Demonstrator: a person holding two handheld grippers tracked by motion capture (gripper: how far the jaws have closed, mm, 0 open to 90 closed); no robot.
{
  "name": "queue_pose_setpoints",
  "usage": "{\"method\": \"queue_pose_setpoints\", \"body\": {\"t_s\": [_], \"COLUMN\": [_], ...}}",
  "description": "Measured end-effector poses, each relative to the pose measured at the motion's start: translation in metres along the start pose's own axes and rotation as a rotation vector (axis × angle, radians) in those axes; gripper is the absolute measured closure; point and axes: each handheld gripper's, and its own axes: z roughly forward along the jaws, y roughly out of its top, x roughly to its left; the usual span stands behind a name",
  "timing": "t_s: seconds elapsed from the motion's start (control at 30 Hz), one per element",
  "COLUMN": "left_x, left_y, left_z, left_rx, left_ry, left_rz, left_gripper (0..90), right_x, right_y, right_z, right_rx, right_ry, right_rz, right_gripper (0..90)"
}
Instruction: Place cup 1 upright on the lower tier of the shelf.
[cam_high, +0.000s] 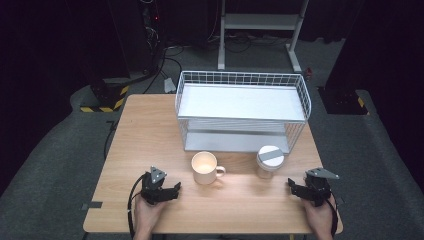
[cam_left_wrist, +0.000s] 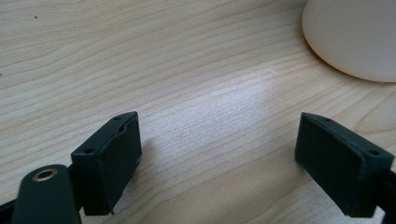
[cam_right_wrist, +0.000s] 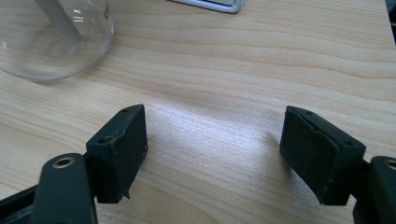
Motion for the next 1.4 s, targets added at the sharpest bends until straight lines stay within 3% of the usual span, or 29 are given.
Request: {"method": "queue_pose_setpoints", "body": {"t_s": [0.4,0.7,0.87,1.03,1.27,1.4], "left_x": [-0.008,-0.009,-0.009,-0.009,-0.010,-0.010], "left_y": [0.001,0.001,0.001,0.002,0.002,0.002], "left_z": [0.001,0.002,0.001,0.001,0.002,0.002], "left_rx": [-0.004,-0.001,-0.002,0.000,-0.004,-0.008], "left_ry": [-0.015,-0.011,-0.012,-0.009,-0.003,-0.002], "left_rz": [0.026,0.010,0.011,0.009,0.007,0.008], "left_gripper": [14.0,14.6,14.8,15.4,15.7,16.0], "right_x": [0.000,0.002,0.011,0.022,0.027,0.032], "right_y": [0.000,0.001,0.002,0.005,0.004,0.003], "right_z": [0.000,0.001,-0.003,-0.010,-0.014,-0.014], "right_rx": [0.000,0.010,-0.008,-0.035,-0.062,-0.065], "right_ry": [0.000,0.021,0.071,0.103,0.142,0.165], "right_rz": [0.000,-0.014,-0.027,-0.073,-0.089,-0.069], "right_gripper": [22.7,18.2,17.2,15.0,13.3,12.6]}}
